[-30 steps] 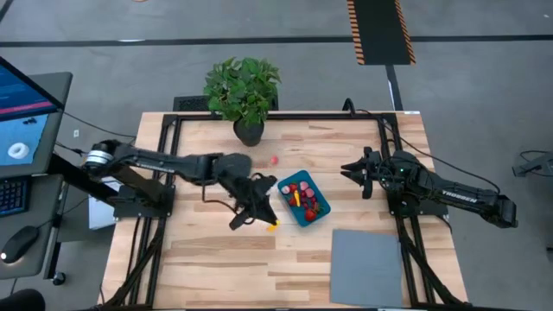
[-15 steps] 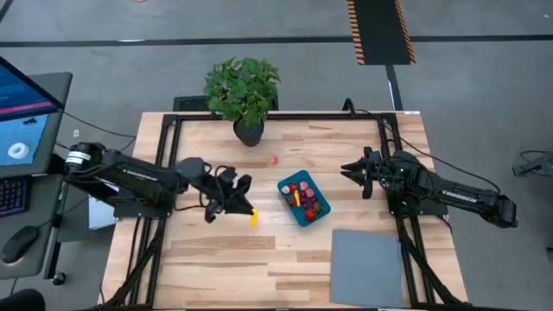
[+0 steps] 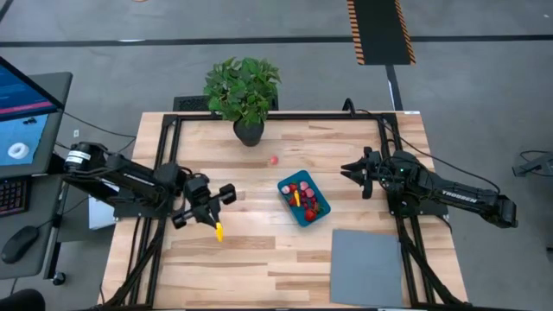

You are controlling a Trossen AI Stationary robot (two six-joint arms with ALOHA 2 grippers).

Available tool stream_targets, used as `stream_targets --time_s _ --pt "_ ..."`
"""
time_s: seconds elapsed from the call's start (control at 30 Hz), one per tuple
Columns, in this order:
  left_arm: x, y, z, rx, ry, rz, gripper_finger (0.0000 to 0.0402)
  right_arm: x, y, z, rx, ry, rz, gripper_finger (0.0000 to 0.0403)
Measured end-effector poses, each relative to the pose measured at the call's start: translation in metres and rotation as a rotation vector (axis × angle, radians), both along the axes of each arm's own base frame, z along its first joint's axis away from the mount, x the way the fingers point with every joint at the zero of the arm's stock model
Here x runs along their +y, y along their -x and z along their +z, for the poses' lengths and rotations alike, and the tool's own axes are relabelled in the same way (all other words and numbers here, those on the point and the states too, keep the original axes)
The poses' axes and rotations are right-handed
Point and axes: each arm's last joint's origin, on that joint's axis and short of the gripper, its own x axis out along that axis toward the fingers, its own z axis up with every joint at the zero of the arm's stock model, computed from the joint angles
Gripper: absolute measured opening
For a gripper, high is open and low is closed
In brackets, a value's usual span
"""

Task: Pick and placing Produce into tupperware
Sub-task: Put the corn into the blue bin

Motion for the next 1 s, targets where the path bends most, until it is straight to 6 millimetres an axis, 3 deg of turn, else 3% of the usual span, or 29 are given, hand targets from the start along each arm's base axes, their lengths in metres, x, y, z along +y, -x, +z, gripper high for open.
stream_targets --time_s 0.2,0.43,0.57,0.8,1.0 --pt "0.004 0.006 -0.008 -0.073 -0.043 0.081 0.0004 0.0 0.0 0.0 0.0 0.0 0.0 0.0131" --pt "0.023 0.001 -0.01 -0.047 0.025 0.342 0.0004 0.0 0.0 0.0 0.0 0.001 -0.001 0.0131" --pt "0.03 -0.002 -0.009 -0.095 0.026 0.616 0.0004 0.0 0.0 0.0 0.0 0.0 0.0 0.0131" --pt "0.039 -0.012 -0.015 -0.041 -0.126 1.02 0.0004 0.0 0.0 0.0 0.0 0.001 0.0 0.0131" --pt "0.033 -0.033 -0.012 0.034 -0.492 1.089 0.0004 0.0 0.0 0.0 0.0 0.001 0.0 0.0131"
